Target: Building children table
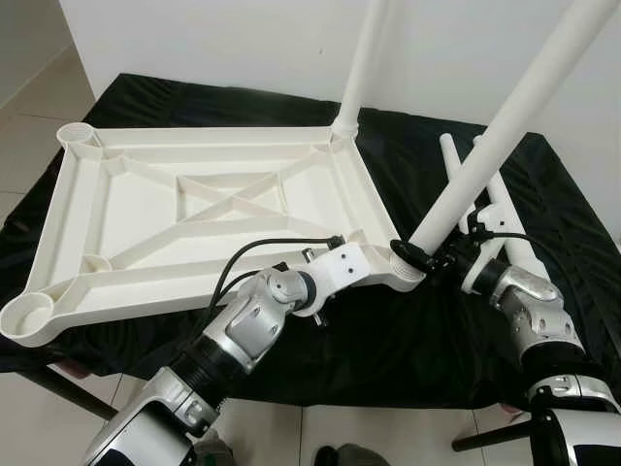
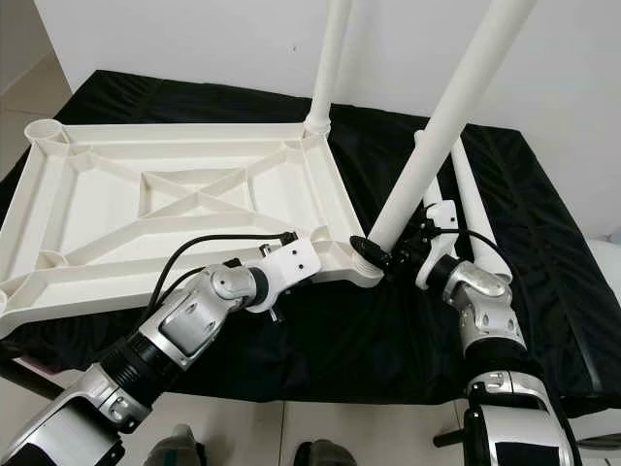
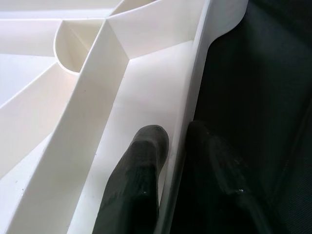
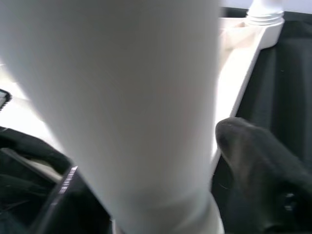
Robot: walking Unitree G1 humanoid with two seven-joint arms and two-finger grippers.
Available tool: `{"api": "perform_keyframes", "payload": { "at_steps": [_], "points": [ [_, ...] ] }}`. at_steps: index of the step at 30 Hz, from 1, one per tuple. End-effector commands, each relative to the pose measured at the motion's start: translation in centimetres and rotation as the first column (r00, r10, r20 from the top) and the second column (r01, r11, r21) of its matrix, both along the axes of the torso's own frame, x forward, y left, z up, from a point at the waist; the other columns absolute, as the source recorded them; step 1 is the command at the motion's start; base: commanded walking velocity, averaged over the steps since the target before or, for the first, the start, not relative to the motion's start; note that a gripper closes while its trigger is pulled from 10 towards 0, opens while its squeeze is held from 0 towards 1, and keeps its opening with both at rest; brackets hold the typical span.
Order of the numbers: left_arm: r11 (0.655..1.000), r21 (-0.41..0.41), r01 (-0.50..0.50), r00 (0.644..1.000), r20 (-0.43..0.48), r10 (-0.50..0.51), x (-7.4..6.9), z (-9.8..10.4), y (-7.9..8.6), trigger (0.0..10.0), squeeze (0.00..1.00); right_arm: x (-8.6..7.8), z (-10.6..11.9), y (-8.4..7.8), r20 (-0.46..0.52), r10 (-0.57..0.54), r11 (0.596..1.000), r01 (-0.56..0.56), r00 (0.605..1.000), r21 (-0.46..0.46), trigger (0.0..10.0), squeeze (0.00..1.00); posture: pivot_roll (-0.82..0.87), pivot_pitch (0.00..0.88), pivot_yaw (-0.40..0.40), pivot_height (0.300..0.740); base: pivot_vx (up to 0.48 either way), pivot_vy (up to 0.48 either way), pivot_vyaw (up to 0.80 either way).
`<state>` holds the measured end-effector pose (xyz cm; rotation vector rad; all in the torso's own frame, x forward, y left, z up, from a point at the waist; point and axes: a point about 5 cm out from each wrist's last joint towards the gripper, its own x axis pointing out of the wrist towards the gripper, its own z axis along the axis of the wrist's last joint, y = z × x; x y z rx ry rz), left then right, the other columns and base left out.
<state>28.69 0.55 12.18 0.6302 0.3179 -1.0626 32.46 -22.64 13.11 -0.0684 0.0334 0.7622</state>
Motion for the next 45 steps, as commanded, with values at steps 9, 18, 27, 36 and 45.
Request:
{"api": "perform_keyframes", "payload": {
  "at_steps": [9, 18, 27, 36, 45],
  "points": [
    [0.994, -0.010, 0.105, 0.994, -0.021, -0.105, -1.2, 0.1, -1.2, 10.0, 0.00, 0.1, 0.0, -1.0, 0.001, -0.054, 0.998, 0.054, 0.999, 0.013, 0.0, 0.00, 0.04, 0.000, -0.069, 0.740, 0.000, 0.000, 0.00],
    [0.995, -0.015, 0.101, 0.994, -0.028, -0.101, -1.4, 0.0, -1.3, 10.0, 0.00, -0.3, -0.4, 0.9, 0.014, -0.111, 0.989, 0.109, 0.994, 0.100, 10.0, 0.00, 0.04, 0.005, -0.074, 0.740, 0.000, 0.000, 0.00],
    [0.995, -0.019, 0.098, 0.994, -0.034, -0.099, -1.6, -0.1, -1.3, 10.0, 0.00, -0.2, -0.6, 3.2, 0.050, -0.308, 0.949, 0.303, 0.950, 0.088, 10.0, 0.00, 0.04, 0.013, -0.078, 0.740, 0.000, 0.000, 0.00],
    [0.995, -0.020, 0.095, 0.995, -0.036, -0.096, -1.7, -0.2, -1.3, 10.0, 0.00, 0.0, 0.2, 6.7, 0.043, -0.545, 0.835, 0.537, 0.837, 0.121, 10.0, 0.00, 0.05, 0.013, -0.085, 0.740, 0.000, 0.000, 0.00],
    [0.996, -0.022, 0.089, 0.995, -0.037, -0.090, -1.7, -0.2, -1.3, 10.0, 0.00, -0.6, 0.2, 8.5, 0.006, -0.774, 0.627, 0.765, 0.633, 0.146, 10.0, 0.00, 0.05, 0.014, -0.088, 0.740, 0.000, 0.000, 0.00]
  ]
}}
